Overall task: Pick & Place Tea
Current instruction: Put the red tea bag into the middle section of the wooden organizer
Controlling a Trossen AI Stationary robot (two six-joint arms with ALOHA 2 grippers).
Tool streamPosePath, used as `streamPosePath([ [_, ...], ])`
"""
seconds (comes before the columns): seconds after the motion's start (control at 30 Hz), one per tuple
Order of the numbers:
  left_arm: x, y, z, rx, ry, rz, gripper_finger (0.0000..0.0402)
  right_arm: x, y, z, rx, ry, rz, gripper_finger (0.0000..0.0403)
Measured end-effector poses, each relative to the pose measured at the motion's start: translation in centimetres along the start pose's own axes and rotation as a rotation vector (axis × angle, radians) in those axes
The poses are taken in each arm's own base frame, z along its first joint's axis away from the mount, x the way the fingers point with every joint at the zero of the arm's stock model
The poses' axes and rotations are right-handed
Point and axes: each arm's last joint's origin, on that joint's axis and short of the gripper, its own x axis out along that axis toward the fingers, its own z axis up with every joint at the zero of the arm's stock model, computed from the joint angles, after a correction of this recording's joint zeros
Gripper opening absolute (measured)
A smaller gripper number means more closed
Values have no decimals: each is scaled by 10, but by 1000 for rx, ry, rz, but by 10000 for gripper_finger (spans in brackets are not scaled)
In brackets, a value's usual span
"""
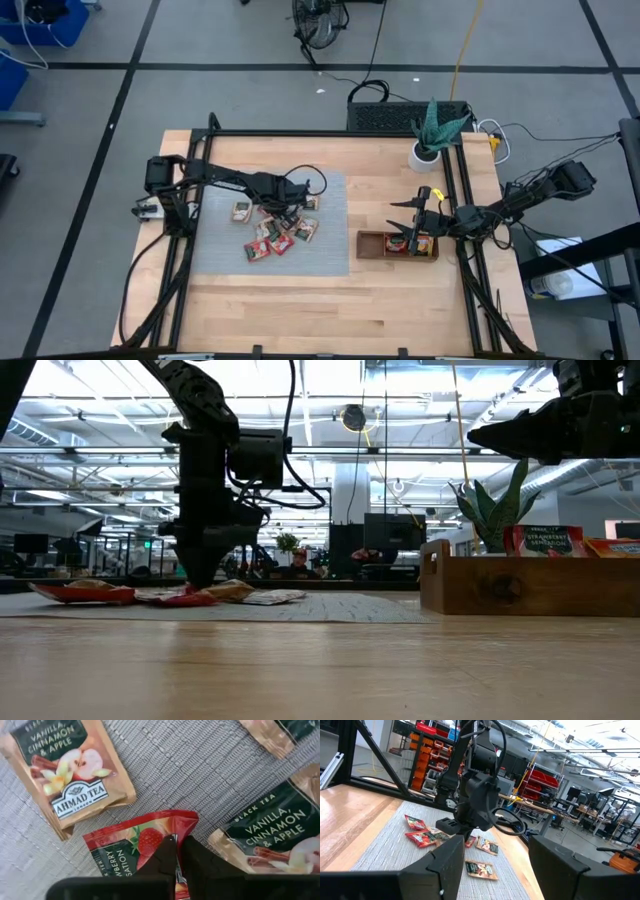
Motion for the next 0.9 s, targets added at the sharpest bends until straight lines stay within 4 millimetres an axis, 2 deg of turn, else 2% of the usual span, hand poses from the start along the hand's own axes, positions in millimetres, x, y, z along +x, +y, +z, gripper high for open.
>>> streamPosePath([
  [0.1, -16, -5, -4, 98, -32, 102, 13, 0, 0, 0, 0, 0, 0, 203],
  [0.23, -56, -24, -5, 289, -153, 263, 12, 0, 0, 0, 3, -4, -2, 203],
  [0.4, -78, -64, -14, 741, -368, 419, 12, 2, -5, 1, 81, -17, -41, 203],
  [0.53, -83, -90, -15, 1044, -525, 498, 12, 10, -14, -8, 200, 33, -90, 203],
  [0.7, -81, -110, -4, 1220, -643, 613, 14, 28, -21, -19, 366, 87, 26, 203],
  [0.9, -65, -131, 9, 1435, -693, 753, 11, 55, -24, -34, 416, 193, -12, 203],
])
